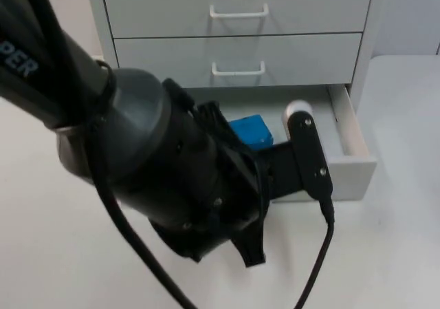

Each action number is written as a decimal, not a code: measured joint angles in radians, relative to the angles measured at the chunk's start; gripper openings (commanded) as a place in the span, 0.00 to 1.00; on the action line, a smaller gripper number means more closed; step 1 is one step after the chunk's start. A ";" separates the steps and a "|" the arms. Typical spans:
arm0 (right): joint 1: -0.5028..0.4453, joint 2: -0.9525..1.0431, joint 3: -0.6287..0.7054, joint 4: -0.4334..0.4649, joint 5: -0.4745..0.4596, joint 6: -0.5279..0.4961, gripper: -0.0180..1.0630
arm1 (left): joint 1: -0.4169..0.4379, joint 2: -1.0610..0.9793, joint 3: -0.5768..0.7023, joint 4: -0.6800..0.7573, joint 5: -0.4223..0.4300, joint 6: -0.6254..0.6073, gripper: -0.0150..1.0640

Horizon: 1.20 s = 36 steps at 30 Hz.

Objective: Open the drawer with the left hand, place the block into the drawer with the right hand, then close the drawer with the left hand.

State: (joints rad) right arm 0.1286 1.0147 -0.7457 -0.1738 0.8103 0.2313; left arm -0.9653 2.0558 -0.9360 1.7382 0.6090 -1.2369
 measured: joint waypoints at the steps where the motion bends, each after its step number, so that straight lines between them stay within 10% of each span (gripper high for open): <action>1: 0.000 0.000 0.000 0.000 0.000 0.000 0.74 | 0.008 0.000 -0.007 0.000 -0.004 0.000 0.01; 36: 0.000 0.000 0.000 0.000 -0.015 0.000 0.74 | 0.219 0.160 -0.288 0.002 -0.089 0.055 0.01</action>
State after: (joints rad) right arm 0.1286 1.0147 -0.7457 -0.1738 0.7951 0.2313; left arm -0.7460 2.2161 -1.2236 1.7400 0.5203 -1.1817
